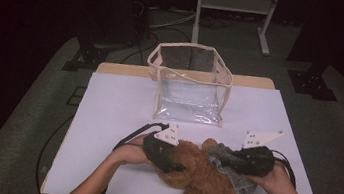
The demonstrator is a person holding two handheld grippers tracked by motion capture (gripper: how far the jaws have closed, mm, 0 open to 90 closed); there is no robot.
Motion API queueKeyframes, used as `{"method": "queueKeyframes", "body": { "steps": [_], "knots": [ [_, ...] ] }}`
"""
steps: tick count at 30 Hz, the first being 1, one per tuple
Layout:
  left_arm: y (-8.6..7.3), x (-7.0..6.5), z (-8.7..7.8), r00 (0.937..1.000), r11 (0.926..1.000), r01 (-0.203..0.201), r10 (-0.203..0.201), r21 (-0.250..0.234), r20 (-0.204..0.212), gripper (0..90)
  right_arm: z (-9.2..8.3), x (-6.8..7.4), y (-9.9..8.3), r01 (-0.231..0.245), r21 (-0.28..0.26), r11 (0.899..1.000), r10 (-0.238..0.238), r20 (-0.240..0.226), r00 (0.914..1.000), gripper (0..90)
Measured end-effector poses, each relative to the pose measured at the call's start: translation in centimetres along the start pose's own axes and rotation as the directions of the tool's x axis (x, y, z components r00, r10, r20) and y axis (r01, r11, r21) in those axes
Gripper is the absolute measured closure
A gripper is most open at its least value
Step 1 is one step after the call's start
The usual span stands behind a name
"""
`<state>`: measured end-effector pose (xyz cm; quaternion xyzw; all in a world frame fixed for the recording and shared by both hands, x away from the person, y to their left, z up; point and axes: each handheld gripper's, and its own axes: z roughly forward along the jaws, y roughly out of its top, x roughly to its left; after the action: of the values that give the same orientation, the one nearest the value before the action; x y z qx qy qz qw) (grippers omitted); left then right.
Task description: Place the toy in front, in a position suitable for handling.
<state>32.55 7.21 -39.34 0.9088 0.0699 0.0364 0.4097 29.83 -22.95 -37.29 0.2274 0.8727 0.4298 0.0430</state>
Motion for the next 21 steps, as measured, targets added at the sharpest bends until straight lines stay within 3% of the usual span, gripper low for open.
{"method": "queueKeyframes", "body": {
  "steps": [2, 5, 8, 9, 10, 11, 12, 14, 17, 19, 21],
  "knots": [
    [0.1, 0.1, -0.5, 0.9989, 1.0, 0.004, -0.005, -0.006, -0.046, 33.0, 0.1, -0.7, 0.8, -0.006, -0.003, 1.0, 0.006, 0.008, 0.9999, 73.8],
    [0.1, 0.8, -1.9, 0.9915, 0.9999, -0.006, 0.004, -0.015, -0.13, 38.3, 0.7, -1.6, 2.3, 0.012, 0.008, 1.0, -0.012, 0.023, 0.9997, 73.9],
    [-0.2, 1.2, -3.2, 0.9871, 0.9987, 0.021, -0.028, -0.047, -0.157, 46.6, 1.4, -2.5, 3.8, 0.012, 0.01, 1.0, -0.013, 0.014, 0.9998, 73.9],
    [-0.4, 1.2, -3.5, 0.9887, 0.9985, 0.027, -0.033, -0.048, -0.146, 50.5, 1.7, -2.7, 4.2, 0.013, 0.012, 1.0, -0.013, 0.006, 0.9999, 73.9],
    [-0.5, 1.3, -3.6, 0.9897, 0.9987, 0.025, -0.031, -0.043, -0.14, 46.7, 2.0, -2.8, 4.6, 0.012, 0.018, 1.0, -0.012, -0.015, 0.9998, 73.9],
    [-0.7, 1.4, -3.6, 0.9951, 0.9969, 0.035, -0.042, -0.07, -0.089, 35.7, 2.6, -2.4, 4.8, 0.032, 0.046, 0.998, -0.031, -0.027, 0.9992, 73.9],
    [-0.7, 1.4, -3.6, 0.9951, 0.9969, 0.035, -0.042, -0.07, -0.089, 32.7, 2.6, -2.4, 4.8, 0.032, 0.046, 0.998, -0.031, -0.027, 0.9992, 73.9],
    [-0.7, 1.5, -3.1, 0.9978, 0.9953, 0.039, -0.043, -0.088, -0.05, 27.4, 2.9, -2.0, 4.6, 0.046, 0.065, 0.997, -0.044, -0.034, 0.9984, 73.9],
    [-0.8, 2.2, -2.5, 0.9965, 0.9921, 0.079, -0.081, -0.098, -0.022, 10.2, 2.9, -1.6, 3.5, 0.053, 0.081, 0.995, -0.049, -0.057, 0.9972, 74.2],
    [-0.9, 2.5, -2.3, 0.9946, 0.9887, 0.103, -0.104, -0.108, -0.001, 6.4, 2.9, -1.3, 2.7, 0.054, 0.088, 0.995, -0.047, -0.076, 0.996, 74.5],
    [-0.9, 2.5, -1.9, 0.9946, 0.9892, 0.103, -0.101, -0.105, 0.022, 5.6, 2.8, -1.2, 2.3, 0.052, 0.084, 0.995, -0.045, -0.085, 0.9953, 74.6]
  ]
}}
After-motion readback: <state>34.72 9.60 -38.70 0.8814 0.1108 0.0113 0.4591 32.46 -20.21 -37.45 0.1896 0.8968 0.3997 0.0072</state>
